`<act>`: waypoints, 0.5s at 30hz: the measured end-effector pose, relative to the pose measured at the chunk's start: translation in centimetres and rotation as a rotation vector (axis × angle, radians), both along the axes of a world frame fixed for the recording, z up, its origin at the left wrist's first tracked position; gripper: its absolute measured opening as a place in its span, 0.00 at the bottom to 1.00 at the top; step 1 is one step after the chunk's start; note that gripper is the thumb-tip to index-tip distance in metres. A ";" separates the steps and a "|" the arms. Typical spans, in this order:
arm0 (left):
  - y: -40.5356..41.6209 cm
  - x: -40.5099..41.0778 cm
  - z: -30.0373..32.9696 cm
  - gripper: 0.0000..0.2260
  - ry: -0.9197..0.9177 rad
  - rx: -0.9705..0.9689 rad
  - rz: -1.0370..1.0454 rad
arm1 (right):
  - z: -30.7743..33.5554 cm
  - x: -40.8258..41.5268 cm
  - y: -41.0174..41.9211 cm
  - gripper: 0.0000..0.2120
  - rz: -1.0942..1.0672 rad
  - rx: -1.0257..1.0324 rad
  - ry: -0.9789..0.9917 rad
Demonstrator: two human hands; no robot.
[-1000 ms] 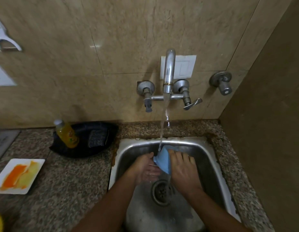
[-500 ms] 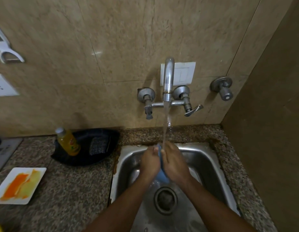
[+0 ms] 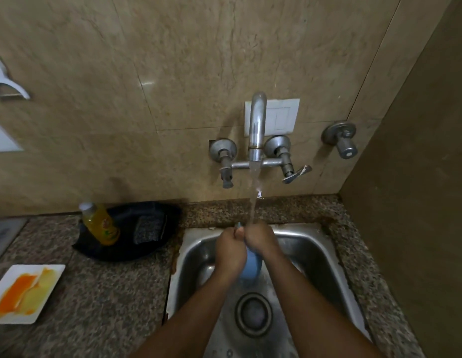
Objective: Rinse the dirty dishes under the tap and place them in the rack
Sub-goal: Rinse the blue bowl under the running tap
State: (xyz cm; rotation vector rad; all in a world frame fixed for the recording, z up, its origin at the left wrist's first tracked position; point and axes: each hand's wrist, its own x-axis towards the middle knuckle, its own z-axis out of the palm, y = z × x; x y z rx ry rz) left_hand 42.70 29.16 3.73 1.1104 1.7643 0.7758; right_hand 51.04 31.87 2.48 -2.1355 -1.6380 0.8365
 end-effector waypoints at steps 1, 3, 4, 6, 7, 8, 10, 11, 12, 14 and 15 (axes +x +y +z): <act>0.1 -0.2 0.0 0.11 -0.041 -0.029 0.024 | 0.4 -0.6 -0.3 0.19 0.042 0.050 -0.082; 1.0 -1.1 0.1 0.13 -0.294 -0.097 0.171 | 0.1 -0.9 -1.6 0.15 0.271 0.379 -0.355; 1.3 -1.5 0.2 0.14 -0.428 -0.141 0.237 | -0.2 -0.5 -2.4 0.15 0.434 0.537 -0.380; 1.8 -1.8 0.4 0.16 -0.622 -0.211 0.295 | -0.9 1.1 -2.7 0.19 0.602 0.771 -0.313; 1.9 -1.5 0.7 0.16 -0.689 -0.226 0.319 | -1.0 1.4 -2.3 0.20 0.555 0.803 -0.270; 2.2 -1.2 1.1 0.16 -0.727 -0.230 0.327 | -0.3 1.2 -2.2 0.20 0.430 0.775 -0.237; 2.7 -0.6 1.4 0.16 -0.758 -0.209 0.335 | 1.0 -0.3 -1.8 0.22 0.056 0.627 -0.091; 2.5 -0.5 1.9 0.16 -0.784 -0.199 0.343 | 1.8 -0.6 -1.5 0.20 -0.122 0.529 0.081; 2.4 -0.5 2.1 0.15 -0.832 -0.189 0.375 | 2.2 -0.5 -0.9 0.17 -0.295 0.440 0.333; 2.2 -0.8 2.1 0.14 -0.933 -0.221 0.464 | 1.8 0.5 -0.3 0.14 -0.580 0.336 0.729; 2.1 -0.9 2.1 0.14 -0.981 -0.253 0.486 | 1.3 1.1 -0.5 0.14 -0.630 0.336 0.748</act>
